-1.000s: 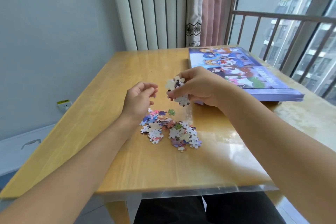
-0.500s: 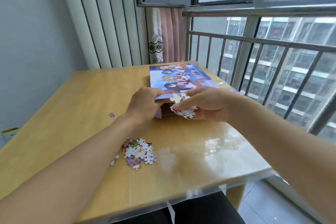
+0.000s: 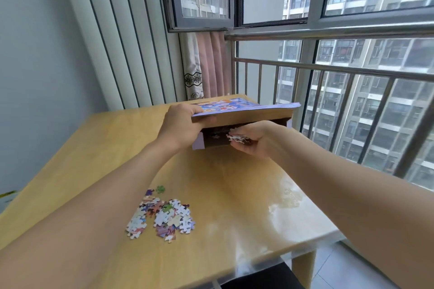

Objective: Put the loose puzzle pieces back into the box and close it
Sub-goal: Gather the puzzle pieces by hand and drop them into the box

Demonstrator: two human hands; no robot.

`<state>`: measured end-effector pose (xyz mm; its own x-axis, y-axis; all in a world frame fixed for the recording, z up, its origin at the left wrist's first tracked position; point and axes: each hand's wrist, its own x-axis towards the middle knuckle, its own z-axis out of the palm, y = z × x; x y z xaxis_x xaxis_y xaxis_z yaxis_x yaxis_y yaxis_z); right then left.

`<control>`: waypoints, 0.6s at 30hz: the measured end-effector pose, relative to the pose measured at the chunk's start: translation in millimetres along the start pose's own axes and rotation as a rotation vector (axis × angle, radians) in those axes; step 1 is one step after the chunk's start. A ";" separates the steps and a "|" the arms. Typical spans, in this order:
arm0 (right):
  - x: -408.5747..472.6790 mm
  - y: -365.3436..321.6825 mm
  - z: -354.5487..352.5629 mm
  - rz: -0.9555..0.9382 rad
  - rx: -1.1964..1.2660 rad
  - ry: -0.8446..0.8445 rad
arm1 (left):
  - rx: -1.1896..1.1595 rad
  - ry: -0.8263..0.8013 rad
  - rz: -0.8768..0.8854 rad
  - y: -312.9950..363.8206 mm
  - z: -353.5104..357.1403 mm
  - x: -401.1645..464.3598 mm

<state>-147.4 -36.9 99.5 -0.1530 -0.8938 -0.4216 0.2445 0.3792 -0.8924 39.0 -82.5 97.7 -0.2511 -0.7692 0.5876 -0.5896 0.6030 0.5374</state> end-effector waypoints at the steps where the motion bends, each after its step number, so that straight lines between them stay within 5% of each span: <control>1: 1.3 -2.8 3.2 -0.005 0.013 0.036 | -0.002 -0.010 0.007 2.6 -1.1 1.5; 7: 5.1 -24.3 31.9 -0.096 0.489 0.223 | -0.016 -0.009 -0.017 18.3 -4.6 10.2; 11: 7.5 -31.5 34.3 -0.152 0.572 0.095 | -0.023 0.026 -0.054 22.1 -16.9 19.0; 14: 8.0 -28.9 16.4 -0.249 0.097 0.044 | -0.059 0.067 -0.068 19.9 -28.2 19.4; 18: -0.2 -8.4 -8.3 -0.771 -0.953 0.005 | -0.046 0.076 -0.028 12.6 -32.3 15.7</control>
<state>-157.4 -37.9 105.8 0.0480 -0.9615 0.2706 -0.7094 -0.2236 -0.6684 52.4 -80.1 133.2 -0.1753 -0.7686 0.6152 -0.5595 0.5920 0.5802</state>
